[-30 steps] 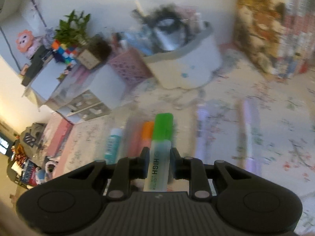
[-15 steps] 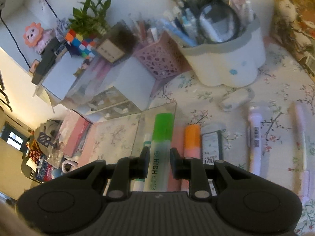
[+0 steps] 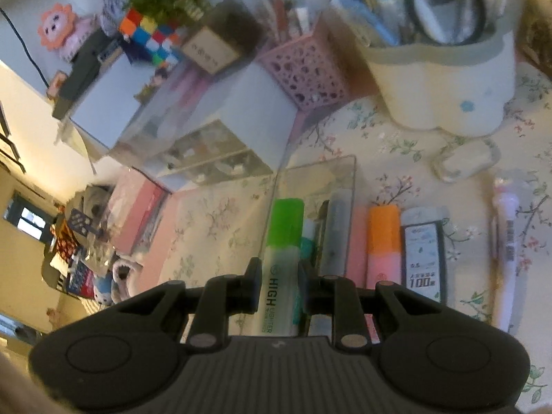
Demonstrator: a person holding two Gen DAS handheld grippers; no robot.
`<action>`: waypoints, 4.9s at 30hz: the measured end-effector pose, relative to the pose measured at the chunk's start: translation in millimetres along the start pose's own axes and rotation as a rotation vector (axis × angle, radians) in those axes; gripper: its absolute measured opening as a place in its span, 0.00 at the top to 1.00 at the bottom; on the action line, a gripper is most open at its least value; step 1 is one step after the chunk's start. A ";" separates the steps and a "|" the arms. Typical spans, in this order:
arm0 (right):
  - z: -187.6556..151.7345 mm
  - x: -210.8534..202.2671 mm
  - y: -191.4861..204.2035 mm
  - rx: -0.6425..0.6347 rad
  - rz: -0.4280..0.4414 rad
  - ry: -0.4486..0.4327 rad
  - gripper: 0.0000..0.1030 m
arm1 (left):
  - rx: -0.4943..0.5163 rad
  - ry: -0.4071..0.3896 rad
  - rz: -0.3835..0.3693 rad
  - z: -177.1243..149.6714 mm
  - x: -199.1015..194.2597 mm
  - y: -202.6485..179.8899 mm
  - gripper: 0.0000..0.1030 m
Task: Organize stationery
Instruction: 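Lower the green highlighter into the clear box and open the right gripper, then grasp the gray barcode-labelled case with the right gripper, then place the gray case into the clear box beside the green highlighter, then grasp the orange highlighter with the right gripper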
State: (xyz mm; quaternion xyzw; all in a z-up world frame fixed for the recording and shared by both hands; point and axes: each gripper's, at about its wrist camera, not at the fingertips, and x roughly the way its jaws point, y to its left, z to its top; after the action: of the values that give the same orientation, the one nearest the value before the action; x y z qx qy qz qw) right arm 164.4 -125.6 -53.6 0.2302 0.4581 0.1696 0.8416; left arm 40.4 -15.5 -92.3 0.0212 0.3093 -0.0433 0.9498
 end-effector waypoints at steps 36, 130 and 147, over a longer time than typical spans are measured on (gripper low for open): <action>-5.4 -39.9 -60.0 -0.006 -0.144 -0.074 0.84 | -0.016 0.002 0.009 -1.2 -1.4 -1.1 0.30; -9.6 -16.3 9.9 -0.090 -0.085 -0.077 0.77 | -0.017 -0.004 0.019 -3.8 -4.6 13.2 0.30; -18.0 -12.8 -29.9 -0.115 -0.183 -0.065 0.77 | -0.015 -0.006 0.017 -4.5 -5.3 12.5 0.30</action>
State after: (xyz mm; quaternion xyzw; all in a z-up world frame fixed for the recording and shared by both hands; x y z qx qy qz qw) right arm 144.6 -152.8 -69.5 0.1439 0.4393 0.1104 0.8798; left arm 34.7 -2.3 -92.6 0.0167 0.3065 -0.0328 0.9512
